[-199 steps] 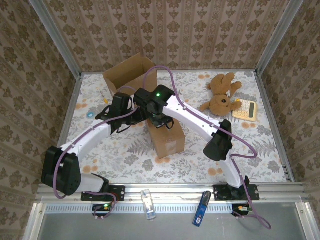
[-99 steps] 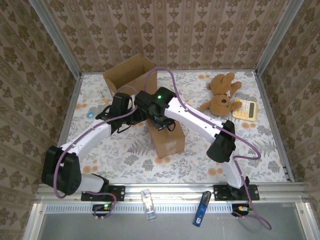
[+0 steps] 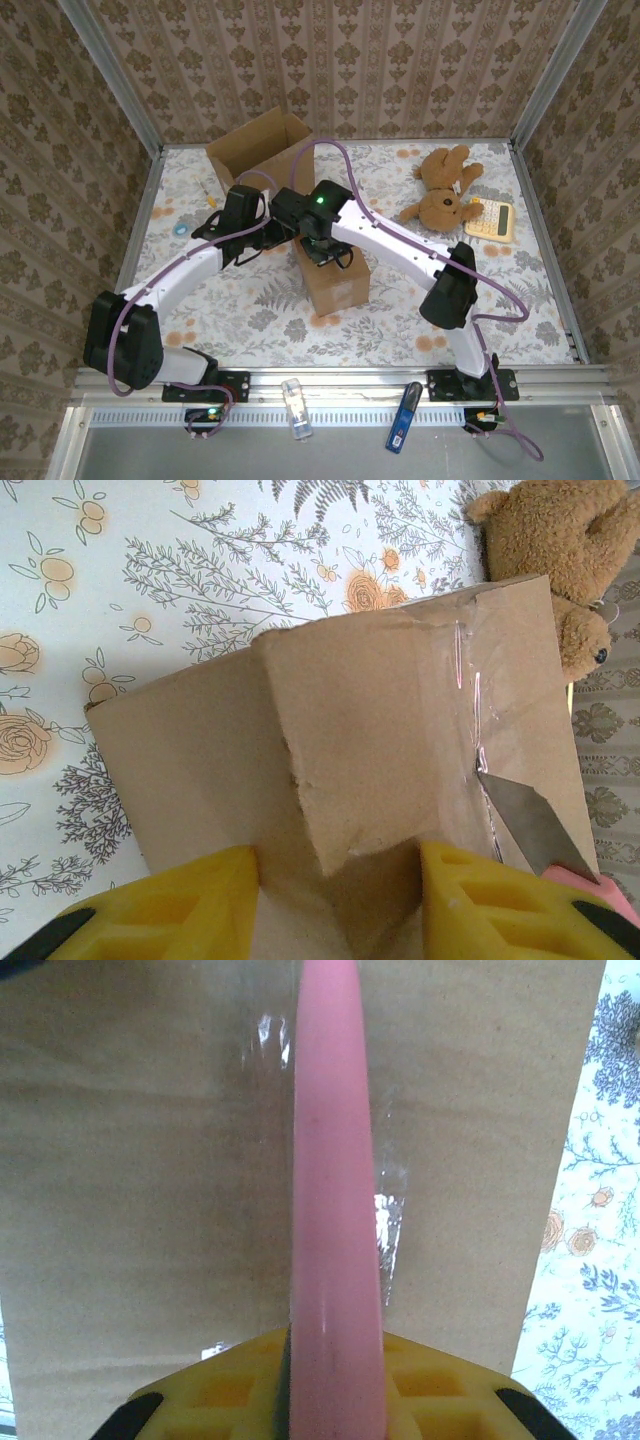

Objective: Unpack the express box

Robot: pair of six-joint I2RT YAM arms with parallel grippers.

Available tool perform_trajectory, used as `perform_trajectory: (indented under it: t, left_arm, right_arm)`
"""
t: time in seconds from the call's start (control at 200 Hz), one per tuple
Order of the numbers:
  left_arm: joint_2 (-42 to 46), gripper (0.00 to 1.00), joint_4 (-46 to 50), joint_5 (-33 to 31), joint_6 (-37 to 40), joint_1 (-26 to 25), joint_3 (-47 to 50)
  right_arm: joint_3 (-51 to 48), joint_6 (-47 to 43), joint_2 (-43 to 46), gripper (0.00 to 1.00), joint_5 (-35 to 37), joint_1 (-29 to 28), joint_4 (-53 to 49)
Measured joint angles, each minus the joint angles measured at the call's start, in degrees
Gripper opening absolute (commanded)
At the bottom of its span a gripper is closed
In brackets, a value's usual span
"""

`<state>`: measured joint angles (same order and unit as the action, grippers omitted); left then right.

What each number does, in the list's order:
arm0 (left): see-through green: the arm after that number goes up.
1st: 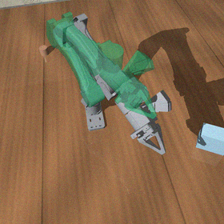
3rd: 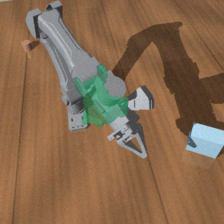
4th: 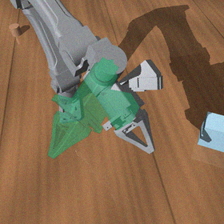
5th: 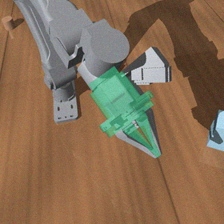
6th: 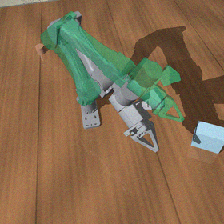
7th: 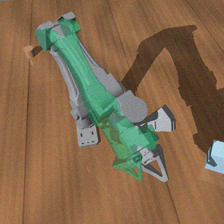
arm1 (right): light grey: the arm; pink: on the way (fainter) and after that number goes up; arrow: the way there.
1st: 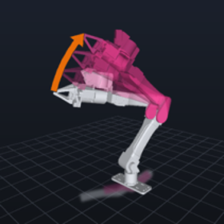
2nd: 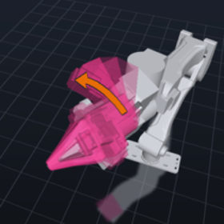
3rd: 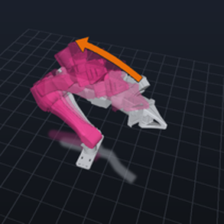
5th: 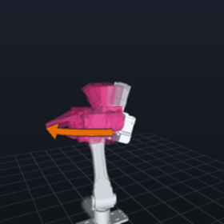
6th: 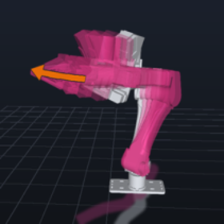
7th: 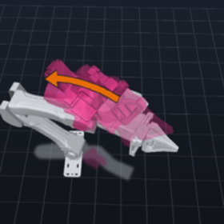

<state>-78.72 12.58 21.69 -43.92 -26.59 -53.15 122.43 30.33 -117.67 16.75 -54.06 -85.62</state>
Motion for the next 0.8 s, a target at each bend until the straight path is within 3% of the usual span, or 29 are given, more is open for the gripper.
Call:
perform_trajectory:
  t: [0.8]
  left_arm:
    - [-0.48, 0.43, -0.28, 0.09, 0.04, 0.00, -0.26]
  right_arm:
    - [-7.10, 3.19, 4.85, 0.00, -0.63, -2.84, -0.22]
